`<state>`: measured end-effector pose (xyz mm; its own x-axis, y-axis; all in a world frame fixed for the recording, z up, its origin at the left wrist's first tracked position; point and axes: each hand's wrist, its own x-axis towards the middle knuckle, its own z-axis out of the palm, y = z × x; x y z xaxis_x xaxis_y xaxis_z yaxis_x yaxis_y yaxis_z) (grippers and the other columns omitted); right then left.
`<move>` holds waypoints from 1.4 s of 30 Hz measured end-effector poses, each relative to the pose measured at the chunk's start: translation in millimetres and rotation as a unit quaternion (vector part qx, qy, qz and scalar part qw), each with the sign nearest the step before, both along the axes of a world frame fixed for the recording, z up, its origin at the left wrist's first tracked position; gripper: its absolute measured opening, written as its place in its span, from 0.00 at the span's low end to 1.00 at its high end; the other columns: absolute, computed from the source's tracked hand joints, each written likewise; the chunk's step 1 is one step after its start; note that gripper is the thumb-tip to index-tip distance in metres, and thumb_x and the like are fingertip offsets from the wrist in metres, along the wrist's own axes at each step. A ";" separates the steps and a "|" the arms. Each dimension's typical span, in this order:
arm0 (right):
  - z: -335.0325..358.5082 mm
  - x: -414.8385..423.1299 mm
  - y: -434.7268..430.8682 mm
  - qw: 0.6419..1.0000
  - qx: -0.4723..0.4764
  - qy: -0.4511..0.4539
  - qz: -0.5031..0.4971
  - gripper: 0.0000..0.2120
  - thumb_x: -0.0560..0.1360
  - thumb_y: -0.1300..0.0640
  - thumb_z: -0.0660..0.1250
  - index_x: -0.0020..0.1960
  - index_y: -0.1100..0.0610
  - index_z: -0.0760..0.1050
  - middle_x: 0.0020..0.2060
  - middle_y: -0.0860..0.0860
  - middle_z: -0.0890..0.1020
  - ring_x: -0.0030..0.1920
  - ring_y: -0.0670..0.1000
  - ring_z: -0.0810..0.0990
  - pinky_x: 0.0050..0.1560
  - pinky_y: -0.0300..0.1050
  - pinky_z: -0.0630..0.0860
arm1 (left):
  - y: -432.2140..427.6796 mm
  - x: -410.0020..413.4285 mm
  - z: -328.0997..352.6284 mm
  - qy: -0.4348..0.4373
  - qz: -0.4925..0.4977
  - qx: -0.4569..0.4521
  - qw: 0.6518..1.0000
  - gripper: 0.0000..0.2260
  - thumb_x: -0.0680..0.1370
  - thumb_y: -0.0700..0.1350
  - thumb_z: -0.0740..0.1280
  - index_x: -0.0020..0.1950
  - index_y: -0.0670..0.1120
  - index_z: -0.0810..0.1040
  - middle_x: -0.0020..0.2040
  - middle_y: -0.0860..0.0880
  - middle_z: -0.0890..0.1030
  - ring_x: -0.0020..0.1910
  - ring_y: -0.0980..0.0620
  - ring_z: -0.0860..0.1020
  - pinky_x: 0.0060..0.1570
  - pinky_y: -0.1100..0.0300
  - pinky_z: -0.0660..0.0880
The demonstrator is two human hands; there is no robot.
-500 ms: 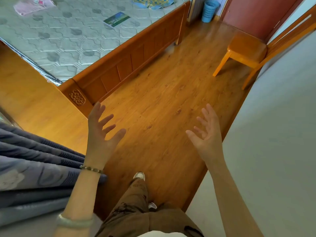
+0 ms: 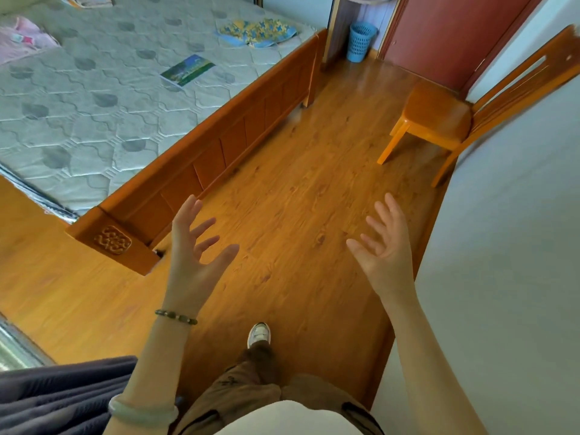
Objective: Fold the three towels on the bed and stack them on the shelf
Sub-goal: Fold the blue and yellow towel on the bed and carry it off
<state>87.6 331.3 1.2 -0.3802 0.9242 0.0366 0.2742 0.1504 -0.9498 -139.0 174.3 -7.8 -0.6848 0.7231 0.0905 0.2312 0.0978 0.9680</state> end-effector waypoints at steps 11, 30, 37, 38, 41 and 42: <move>1.8 -58.5 132.3 0.999 0.001 0.033 -0.029 0.44 0.68 0.57 0.73 0.77 0.50 0.53 0.73 0.50 0.65 0.68 0.47 0.71 0.64 0.52 0.75 | 155.3 -65.6 10.0 0.042 -0.066 0.000 0.997 0.41 0.69 0.46 0.74 0.76 0.48 0.55 0.73 0.52 0.63 0.66 0.54 0.71 0.58 0.61 0.73; 5.3 -120.0 497.7 0.999 0.003 0.041 -0.012 0.42 0.70 0.61 0.74 0.77 0.52 0.54 0.73 0.52 0.66 0.67 0.49 0.72 0.63 0.55 0.75 | 500.4 -130.7 17.6 0.032 -0.021 0.013 0.999 0.40 0.68 0.46 0.73 0.75 0.50 0.56 0.73 0.49 0.64 0.66 0.52 0.72 0.61 0.46 0.74; -7.8 -154.3 604.4 0.999 0.005 0.022 -0.028 0.42 0.70 0.63 0.75 0.76 0.50 0.55 0.72 0.50 0.67 0.67 0.48 0.72 0.62 0.53 0.76 | 612.5 -168.0 5.3 0.031 -0.030 0.007 0.999 0.40 0.68 0.47 0.73 0.75 0.50 0.56 0.73 0.51 0.64 0.66 0.52 0.72 0.62 0.46 0.74; -9.4 -160.5 622.0 0.999 0.005 0.023 -0.030 0.42 0.70 0.62 0.75 0.76 0.50 0.56 0.72 0.49 0.67 0.67 0.48 0.72 0.62 0.53 0.76 | 630.2 -174.6 3.6 0.030 -0.030 0.006 0.999 0.39 0.68 0.47 0.73 0.75 0.50 0.56 0.73 0.51 0.64 0.66 0.52 0.72 0.62 0.46 0.74; -15.0 -186.1 682.2 0.999 0.007 0.021 -0.039 0.42 0.69 0.61 0.75 0.76 0.50 0.56 0.72 0.49 0.68 0.67 0.48 0.73 0.62 0.54 0.76 | 690.5 -199.2 -1.9 0.032 -0.029 0.016 0.999 0.39 0.68 0.47 0.73 0.75 0.51 0.57 0.73 0.52 0.64 0.66 0.53 0.72 0.62 0.47 0.74; -16.0 -196.6 703.4 0.999 0.008 0.019 -0.040 0.42 0.69 0.60 0.75 0.76 0.50 0.56 0.72 0.49 0.68 0.67 0.48 0.73 0.62 0.54 0.76 | 711.6 -208.7 -3.7 0.030 -0.027 0.020 0.999 0.39 0.68 0.47 0.73 0.75 0.52 0.57 0.73 0.52 0.64 0.66 0.53 0.71 0.62 0.48 0.73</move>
<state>-109.0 1034.7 -14.8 -0.3038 0.9505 0.0653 0.2497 0.1456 -0.9573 -347.7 885.9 -11.5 -0.6372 0.7538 0.1605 0.2932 0.0445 0.9550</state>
